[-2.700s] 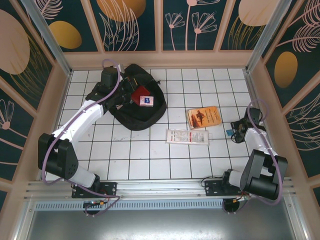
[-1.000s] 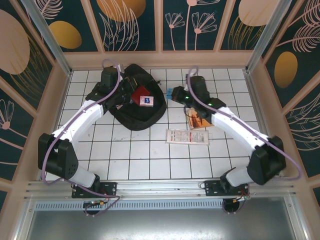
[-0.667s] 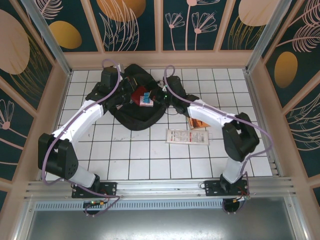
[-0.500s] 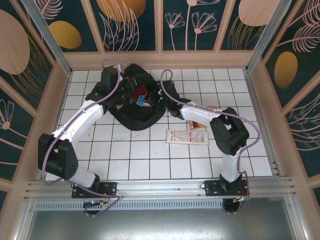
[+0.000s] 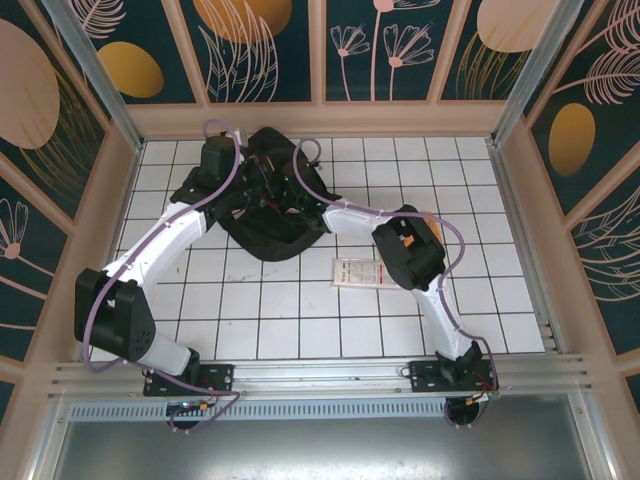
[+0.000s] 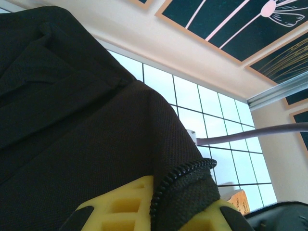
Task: Pack the student bag
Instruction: Place the loose stationery in the student bag.
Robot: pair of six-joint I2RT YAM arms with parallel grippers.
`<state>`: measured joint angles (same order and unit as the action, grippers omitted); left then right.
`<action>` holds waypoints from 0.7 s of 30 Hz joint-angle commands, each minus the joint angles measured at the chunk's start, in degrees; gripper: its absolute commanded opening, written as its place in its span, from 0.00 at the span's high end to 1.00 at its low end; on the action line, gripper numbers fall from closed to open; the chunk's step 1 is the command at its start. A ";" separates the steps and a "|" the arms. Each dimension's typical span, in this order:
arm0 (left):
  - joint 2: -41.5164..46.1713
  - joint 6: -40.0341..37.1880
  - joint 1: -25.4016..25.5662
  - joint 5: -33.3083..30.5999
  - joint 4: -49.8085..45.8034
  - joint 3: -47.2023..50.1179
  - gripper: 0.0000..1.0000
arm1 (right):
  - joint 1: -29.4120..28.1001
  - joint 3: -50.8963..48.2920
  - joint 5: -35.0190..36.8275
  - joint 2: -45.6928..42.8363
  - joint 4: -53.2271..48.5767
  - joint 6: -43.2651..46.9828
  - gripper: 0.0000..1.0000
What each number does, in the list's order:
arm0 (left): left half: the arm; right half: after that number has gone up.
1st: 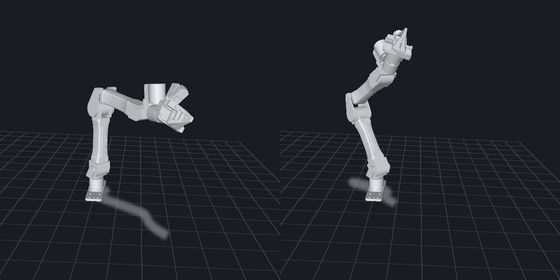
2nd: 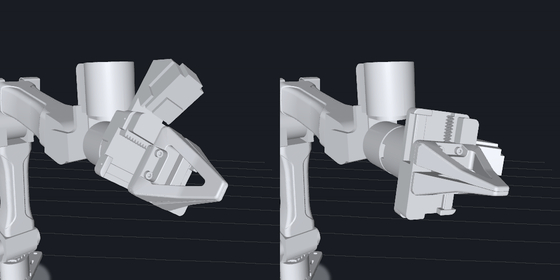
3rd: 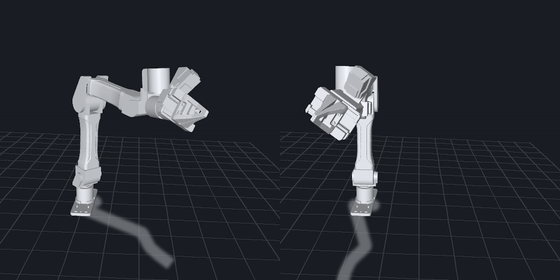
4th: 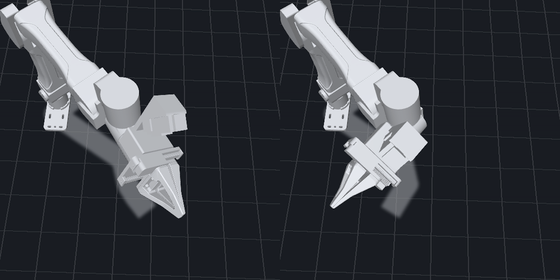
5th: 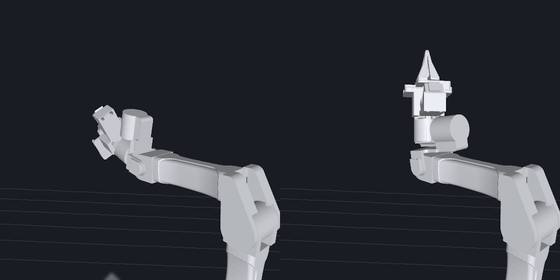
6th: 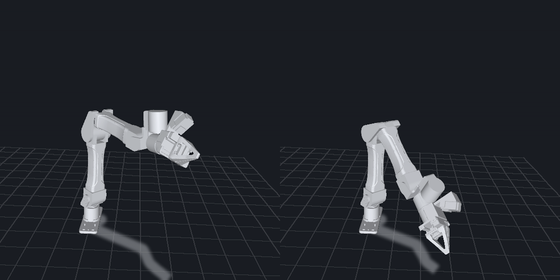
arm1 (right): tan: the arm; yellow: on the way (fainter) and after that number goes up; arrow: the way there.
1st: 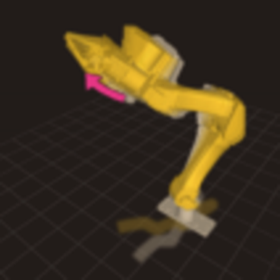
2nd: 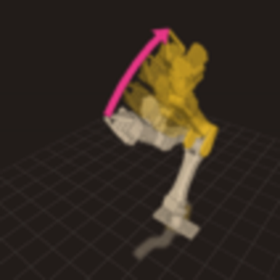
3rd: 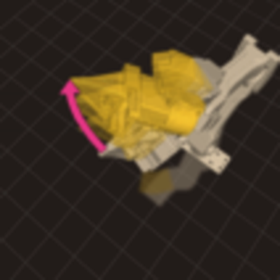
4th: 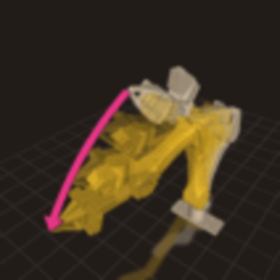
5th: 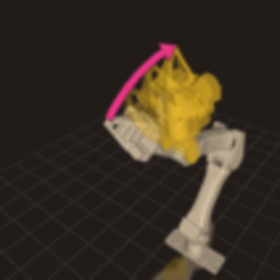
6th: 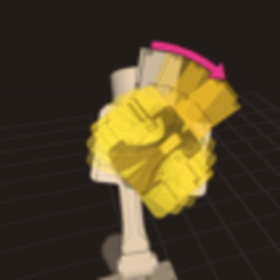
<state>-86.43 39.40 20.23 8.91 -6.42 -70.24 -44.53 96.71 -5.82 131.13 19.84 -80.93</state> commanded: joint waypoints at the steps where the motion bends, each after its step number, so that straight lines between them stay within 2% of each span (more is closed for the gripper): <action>1: 2.02 0.46 -0.06 4.54 6.51 0.29 1.00 | -0.73 4.66 2.28 2.30 0.97 -2.37 1.00; 6: 2.63 0.98 -0.09 4.41 7.42 0.96 1.00 | 0.16 7.79 -0.74 5.19 1.11 -1.99 1.00; 9: 2.76 0.43 -0.08 3.52 6.70 0.59 1.00 | 0.50 9.28 -3.25 5.72 -0.90 -0.95 0.74; 11: 2.92 0.13 -0.08 2.90 6.31 0.45 1.00 | 0.58 8.58 -3.04 4.49 -2.93 0.35 0.62; 14: 3.29 -0.52 -0.02 1.46 5.87 0.38 1.00 | 0.59 6.58 -3.32 1.89 -3.52 2.97 0.51; 17: 3.20 -0.85 -0.06 0.76 5.28 0.10 1.00 | 0.68 5.45 -3.58 -0.85 -5.68 6.69 0.48; 21: 3.03 -1.12 -0.08 -0.04 4.66 -0.07 1.00 | 1.23 -1.92 -3.99 -7.58 -2.68 11.26 0.48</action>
<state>-85.73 39.42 20.23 9.04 -4.78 -69.43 -43.79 98.02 -8.91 131.85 15.07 -74.94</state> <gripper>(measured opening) 0.089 0.520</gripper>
